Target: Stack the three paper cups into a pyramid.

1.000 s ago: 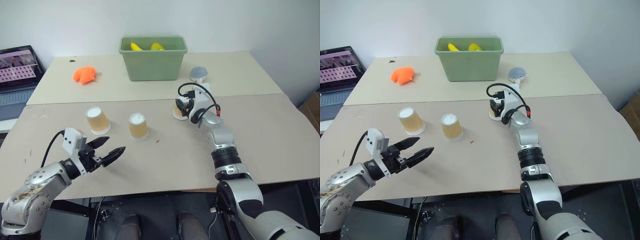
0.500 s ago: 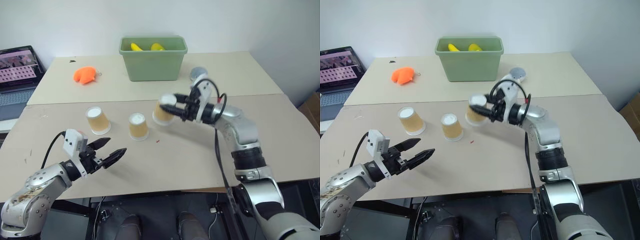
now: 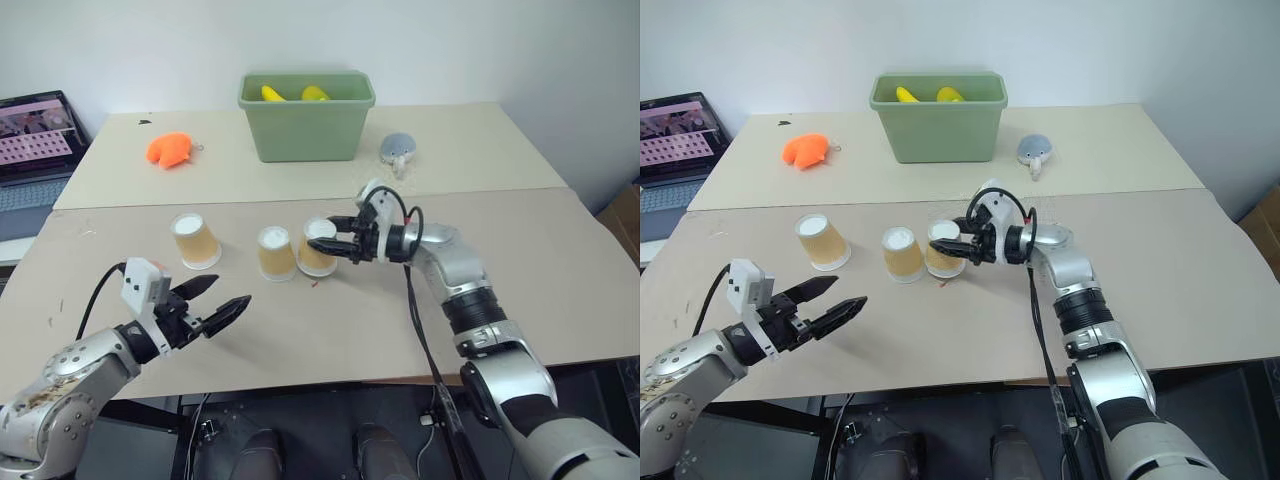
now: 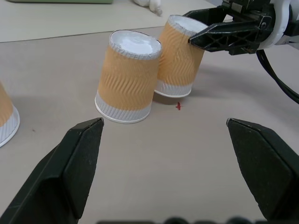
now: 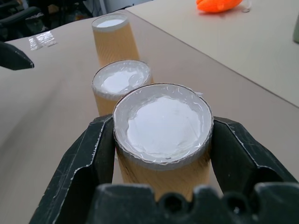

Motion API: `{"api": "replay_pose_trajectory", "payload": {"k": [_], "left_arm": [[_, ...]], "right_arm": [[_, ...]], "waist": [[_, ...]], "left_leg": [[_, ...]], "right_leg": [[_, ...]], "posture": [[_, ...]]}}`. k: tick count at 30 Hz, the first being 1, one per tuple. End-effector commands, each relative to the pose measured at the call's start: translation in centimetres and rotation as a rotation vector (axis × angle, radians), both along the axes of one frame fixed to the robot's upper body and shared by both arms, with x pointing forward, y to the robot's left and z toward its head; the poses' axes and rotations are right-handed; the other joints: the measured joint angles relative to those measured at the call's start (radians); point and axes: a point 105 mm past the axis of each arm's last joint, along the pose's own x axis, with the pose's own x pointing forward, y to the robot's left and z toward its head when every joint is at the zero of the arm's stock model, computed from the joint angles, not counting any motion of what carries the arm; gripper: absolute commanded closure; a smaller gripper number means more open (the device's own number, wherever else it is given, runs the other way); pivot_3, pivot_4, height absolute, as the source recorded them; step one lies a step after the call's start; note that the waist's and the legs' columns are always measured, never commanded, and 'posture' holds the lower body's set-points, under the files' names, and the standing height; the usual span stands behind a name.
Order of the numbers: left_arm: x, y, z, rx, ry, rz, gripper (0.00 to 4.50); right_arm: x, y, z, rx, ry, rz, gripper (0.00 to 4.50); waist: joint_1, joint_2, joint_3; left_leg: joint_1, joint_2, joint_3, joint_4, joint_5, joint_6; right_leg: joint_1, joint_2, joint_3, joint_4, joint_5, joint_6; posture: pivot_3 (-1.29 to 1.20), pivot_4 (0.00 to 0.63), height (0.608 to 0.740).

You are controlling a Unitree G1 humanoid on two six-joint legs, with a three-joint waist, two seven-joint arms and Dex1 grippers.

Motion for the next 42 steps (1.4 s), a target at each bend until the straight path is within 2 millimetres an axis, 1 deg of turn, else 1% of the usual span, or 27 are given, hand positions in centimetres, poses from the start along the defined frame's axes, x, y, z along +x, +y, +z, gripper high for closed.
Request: {"api": "replay_pose_trajectory", "payload": {"k": [1,6,10,12,15,19,21,24,28,29,30,31,32,34,37,39,42], "left_arm": [[-0.4,0.0,1.2,0.019,-0.048,0.0,0.0],[-0.5,-0.1,1.2,0.017,-0.05,0.006,0.0],[-0.6,-0.2,1.2,0.014,-0.052,0.008,0.0],[-0.5,-0.2,1.2,0.013,-0.053,0.009,0.0],[-0.4,-0.2,1.2,0.009,-0.054,0.008,0.0],[-0.4,-0.3,1.2,0.005,-0.054,0.008,0.0],[-0.4,-0.3,1.0,0.003,-0.051,0.01,0.0],[-0.5,-0.3,0.8,0.001,-0.046,0.012,0.0],[-0.5,0.0,0.3,0.003,-0.041,0.051,0.0],[-0.4,0.4,0.3,0.004,-0.054,0.086,0.0],[0.0,1.3,0.5,0.009,-0.087,0.167,0.0],[0.5,2.4,0.8,0.019,-0.126,0.255,0.0],[1.0,4.0,1.0,0.024,-0.156,0.371,0.0],[1.4,6.1,1.3,0.038,-0.199,0.521,0.0],[1.7,8.9,1.9,0.091,-0.276,0.697,0.0],[2.1,9.9,1.9,0.096,-0.286,0.748,0.0],[3.9,9.3,1.6,0.114,-0.279,0.69,0.0]], "right_arm": [[-0.3,1.0,1.7,0.009,-0.072,0.057,1.81],[-0.2,1.2,1.1,-0.004,-0.065,0.052,1.81],[0.2,1.0,1.1,0.001,-0.06,0.029,1.81],[0.4,0.9,1.2,0.007,-0.059,0.013,0.85],[0.7,0.6,1.5,0.012,-0.07,-0.005,0.03],[0.6,0.6,2.0,0.017,-0.093,-0.001,0.03],[-0.2,0.3,3.4,0.052,-0.114,0.033,0.03],[-1.4,0.0,4.8,0.086,-0.131,0.083,0.03],[-4.7,-0.8,8.1,0.144,-0.166,0.201,0.03],[-5.2,-0.9,8.9,0.156,-0.175,0.207,0.03],[-5.5,-1.0,10.1,0.175,-0.187,0.209,0.03],[-5.8,-1.1,11.0,0.189,-0.195,0.209,0.03],[-6.1,-1.1,11.7,0.195,-0.204,0.209,0.03],[-6.5,-1.1,12.3,0.19,-0.219,0.212,0.03],[-7.2,-0.9,12.3,0.164,-0.238,0.228,0.03],[-7.4,-0.7,12.1,0.152,-0.24,0.226,0.03],[-7.7,-0.8,12.0,0.152,-0.243,0.224,0.03]], "waist": [[0.001,0.0,0.0],[0.002,0.0,0.0],[0.002,0.0,0.0],[0.001,0.0,0.0],[0.001,0.0,0.0],[0.001,0.0,0.0],[0.001,0.0,0.0],[0.003,0.0,0.0],[0.008,0.0,0.0],[0.008,0.0,0.0],[0.008,0.0,0.0],[0.008,0.0,0.0],[0.008,0.0,0.0],[0.009,0.0,0.0],[0.012,0.0,0.0],[0.019,0.0,0.0],[0.027,-0.001,0.0]], "left_leg": [[0.0,0.0,0.0,0.0,0.0,0.0],[0.0,0.0,0.0,0.0,0.0,0.0],[0.0,0.0,0.0,0.0,0.0,0.0],[0.0,0.0,0.0,0.0,0.0,0.0],[0.0,0.0,0.0,0.0,0.0,0.0],[0.0,0.0,0.0,0.0,0.0,0.0],[0.0,0.0,0.0,0.0,0.0,0.0],[0.0,0.0,0.0,0.0,0.0,0.0],[0.0,0.0,0.0,0.0,0.0,0.0],[-0.001,0.0,0.0,0.0,0.0,0.0],[-0.001,0.0,0.0,0.0,0.0,0.0],[0.0,0.0,0.0,0.0,0.0,0.0],[0.0,0.0,0.0,0.0,0.0,0.0],[0.001,0.0,0.0,0.0,0.0,0.0],[0.001,0.0,0.0,0.0,0.0,0.0],[0.0,-0.001,0.0,0.0,0.0,0.0],[0.0,-0.001,0.0,0.0,0.0,0.0]], "right_leg": [[0.0,0.0,0.0,0.0,0.0,0.0],[0.0,0.0,0.0,0.0,0.0,0.0],[0.0,0.0,0.0,0.0,0.0,0.0],[0.0,0.0,0.0,0.0,0.0,0.0],[0.0,0.0,0.0,0.0,0.0,0.0],[0.0,0.0,0.0,0.0,0.0,0.0],[0.0,0.0,0.0,0.0,0.0,0.0],[0.0,0.0,0.0,0.0,0.0,0.0],[0.0,0.0,0.0,0.0,0.0,0.0],[0.0,-0.001,0.0,0.0,0.0,0.0],[0.0,-0.001,0.0,0.0,0.0,0.0],[0.0,-0.001,0.0,0.0,0.0,0.0],[0.0,-0.001,0.0,0.0,0.0,0.0],[0.0,0.0,0.0,0.0,0.0,0.0],[0.001,0.0,0.0,0.0,0.0,0.0],[0.0,-0.001,0.0,-0.001,0.0,0.0],[0.0,-0.001,0.0,-0.001,0.0,0.0]], "posture": [[0.0,0.15,0.732],[0.0,0.15,0.732],[0.0,0.15,0.732],[0.0,0.15,0.732],[0.0,0.15,0.732],[0.0,0.15,0.732],[0.0,0.15,0.732],[0.0,0.15,0.732],[0.0,0.15,0.732],[0.0,0.15,0.732],[0.0,0.15,0.732],[0.0,0.15,0.732],[0.0,0.15,0.732],[0.0,0.15,0.732],[0.0,0.15,0.732],[0.0,0.15,0.732],[0.0,0.15,0.732]]}}
